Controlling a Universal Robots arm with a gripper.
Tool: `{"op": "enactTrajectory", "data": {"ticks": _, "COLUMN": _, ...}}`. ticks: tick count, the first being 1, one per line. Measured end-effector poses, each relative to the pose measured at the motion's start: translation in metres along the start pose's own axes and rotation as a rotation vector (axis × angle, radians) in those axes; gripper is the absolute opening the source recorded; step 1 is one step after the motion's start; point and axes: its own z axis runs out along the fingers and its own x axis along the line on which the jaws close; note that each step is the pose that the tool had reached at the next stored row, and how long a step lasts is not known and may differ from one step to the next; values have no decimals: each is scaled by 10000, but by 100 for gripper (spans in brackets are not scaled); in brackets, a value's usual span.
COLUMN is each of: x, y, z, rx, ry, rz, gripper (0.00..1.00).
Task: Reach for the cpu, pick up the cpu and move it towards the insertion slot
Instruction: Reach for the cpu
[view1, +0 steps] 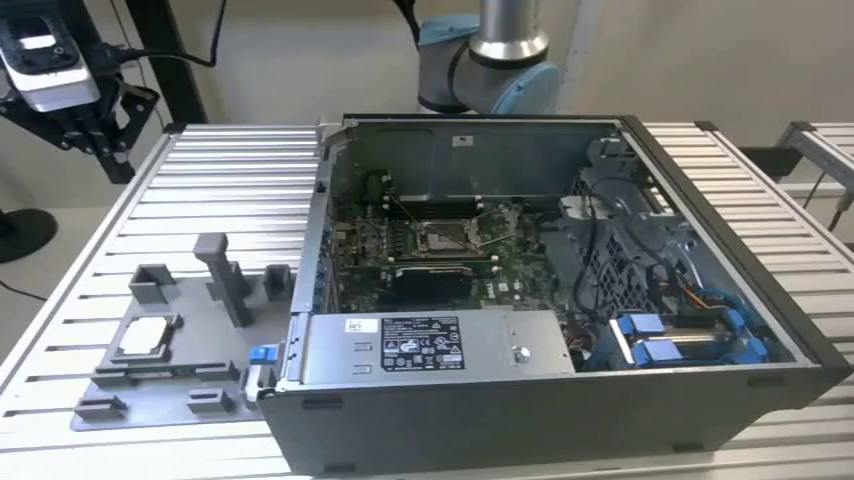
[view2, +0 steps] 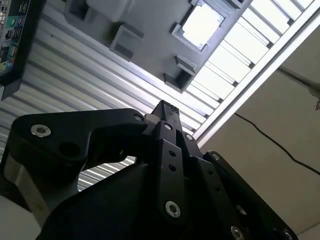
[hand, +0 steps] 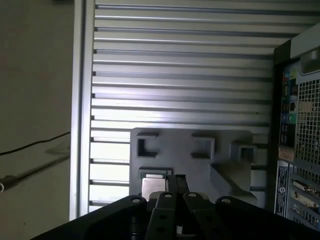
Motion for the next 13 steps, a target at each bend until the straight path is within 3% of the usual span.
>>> {"op": "enactTrajectory", "data": {"ticks": 6, "x": 46, "y": -95, "z": 4, "rx": 0, "ry": 0, "rz": 1, "gripper": 0}}
{"op": "enactTrajectory", "data": {"ticks": 13, "x": 57, "y": -347, "z": 9, "rx": -7, "ry": 1, "rz": 1, "gripper": 0}}
